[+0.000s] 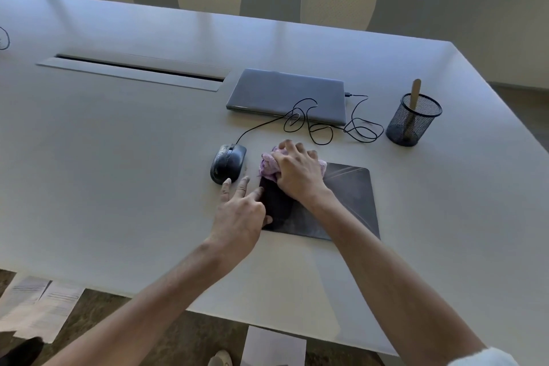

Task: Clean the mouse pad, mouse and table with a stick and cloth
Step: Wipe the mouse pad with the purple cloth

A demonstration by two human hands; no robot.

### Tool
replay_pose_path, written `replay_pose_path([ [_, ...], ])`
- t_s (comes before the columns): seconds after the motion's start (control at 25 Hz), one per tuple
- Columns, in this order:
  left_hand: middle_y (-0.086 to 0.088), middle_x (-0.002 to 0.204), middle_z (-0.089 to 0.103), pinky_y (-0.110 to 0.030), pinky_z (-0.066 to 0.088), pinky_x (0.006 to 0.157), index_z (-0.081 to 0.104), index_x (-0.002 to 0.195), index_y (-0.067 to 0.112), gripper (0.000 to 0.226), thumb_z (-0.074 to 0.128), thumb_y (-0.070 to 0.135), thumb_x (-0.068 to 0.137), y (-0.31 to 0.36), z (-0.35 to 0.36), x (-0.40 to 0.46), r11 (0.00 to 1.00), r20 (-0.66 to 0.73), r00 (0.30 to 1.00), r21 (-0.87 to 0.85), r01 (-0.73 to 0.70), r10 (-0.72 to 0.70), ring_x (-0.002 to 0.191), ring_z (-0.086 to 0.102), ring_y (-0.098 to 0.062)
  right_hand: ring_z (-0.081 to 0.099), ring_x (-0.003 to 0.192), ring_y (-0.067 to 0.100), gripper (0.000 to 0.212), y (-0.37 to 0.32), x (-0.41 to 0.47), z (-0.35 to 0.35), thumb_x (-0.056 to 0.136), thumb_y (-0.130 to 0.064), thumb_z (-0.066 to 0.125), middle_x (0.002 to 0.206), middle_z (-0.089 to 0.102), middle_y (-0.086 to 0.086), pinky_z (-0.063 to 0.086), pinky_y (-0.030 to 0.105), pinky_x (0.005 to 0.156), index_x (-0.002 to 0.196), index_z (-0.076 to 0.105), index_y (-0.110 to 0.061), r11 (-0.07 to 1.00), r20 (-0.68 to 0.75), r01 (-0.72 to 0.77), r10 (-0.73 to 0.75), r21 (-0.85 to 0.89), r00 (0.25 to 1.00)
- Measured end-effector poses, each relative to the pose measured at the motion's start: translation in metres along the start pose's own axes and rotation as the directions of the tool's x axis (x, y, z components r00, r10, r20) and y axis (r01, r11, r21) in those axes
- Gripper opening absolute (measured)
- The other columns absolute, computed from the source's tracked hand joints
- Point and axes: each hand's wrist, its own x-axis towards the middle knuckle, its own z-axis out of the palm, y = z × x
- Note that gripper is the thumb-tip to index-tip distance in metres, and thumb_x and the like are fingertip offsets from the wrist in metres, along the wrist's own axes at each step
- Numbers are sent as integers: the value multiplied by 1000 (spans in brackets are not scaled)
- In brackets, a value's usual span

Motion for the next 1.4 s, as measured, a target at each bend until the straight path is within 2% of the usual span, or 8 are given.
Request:
replay_pose_path([
  [0.52, -4, 130, 58, -53, 10, 115, 63, 116, 15, 44, 58, 49, 89, 5, -24, 19, 995, 144, 987, 81, 59, -70, 139, 31, -25, 61, 93, 37, 23, 127, -74, -48, 85, -21, 66, 107, 66, 13, 46, 39, 77, 105, 68, -11, 891, -114, -375, 413, 254, 904],
  [0.64, -11, 114, 63, -52, 19, 112, 66, 103, 13, 39, 59, 48, 88, 10, -34, 34, 998, 56, 997, 40, 55, -57, 120, 48, -26, 63, 69, 24, 19, 120, -74, -70, 85, 8, 49, 80, 66, 11, 53, 28, 60, 90, 63, -4, 293, 39, -191, 455, 937, 890],
  [0.72, -4, 114, 64, -52, 22, 111, 66, 105, 14, 37, 57, 45, 89, 16, -36, 50, 999, -36, 999, -36, -11, 9, 116, 50, -23, 65, 67, 18, 18, 110, -73, -85, 85, 7, 52, 77, 66, 9, 55, 25, 62, 92, 66, -2, -240, 215, -129, 377, 962, 901],
  [0.8, 1, 125, 61, -52, 21, 111, 65, 116, 17, 36, 55, 41, 90, 21, -35, 69, 990, -70, 995, -121, -78, 70, 122, 47, -20, 69, 67, 17, 19, 96, -73, -87, 89, -6, 52, 77, 69, 5, 58, 27, 65, 91, 70, -8, -423, 390, -249, 289, 871, 874],
  [0.88, 2, 136, 54, -51, 22, 112, 59, 127, 21, 40, 53, 38, 91, 22, -32, 86, 980, -30, 992, -152, -127, 124, 128, 43, -19, 69, 84, 19, 25, 92, -74, -78, 95, -10, 52, 99, 69, 7, 57, 33, 81, 118, 63, -8, -77, 387, -403, 488, 912, 783],
  [1.04, 2, 142, 48, -48, 28, 110, 50, 137, 25, 47, 53, 38, 92, 18, -24, 105, 971, 90, 979, -173, -167, 185, 129, 42, -20, 59, 109, 24, 47, 102, -87, -67, 86, -7, 54, 129, 59, 6, 41, 29, 92, 132, 54, -15, 755, -352, -357, 598, 550, 720],
  [1.24, 1, 150, 39, -42, 29, 108, 43, 142, 24, 52, 53, 40, 93, 15, -20, 111, 966, 174, 954, -134, -223, 244, 134, 39, -22, 44, 135, 28, 54, 86, -82, -44, 93, -48, 40, 143, 53, 4, 29, 45, 112, 136, 55, -21, 985, -95, 21, -4, 171, 995],
  [1.4, 1, 151, 37, -42, 33, 108, 43, 143, 22, 53, 52, 41, 94, 15, -21, 110, 962, 199, 942, -103, -254, 270, 134, 40, -22, 5, 151, 23, 89, 74, -81, -19, 79, -82, 12, 164, 13, -6, 5, 49, 118, 153, 21, -35, 992, 207, -110, 94, 64, 974],
])
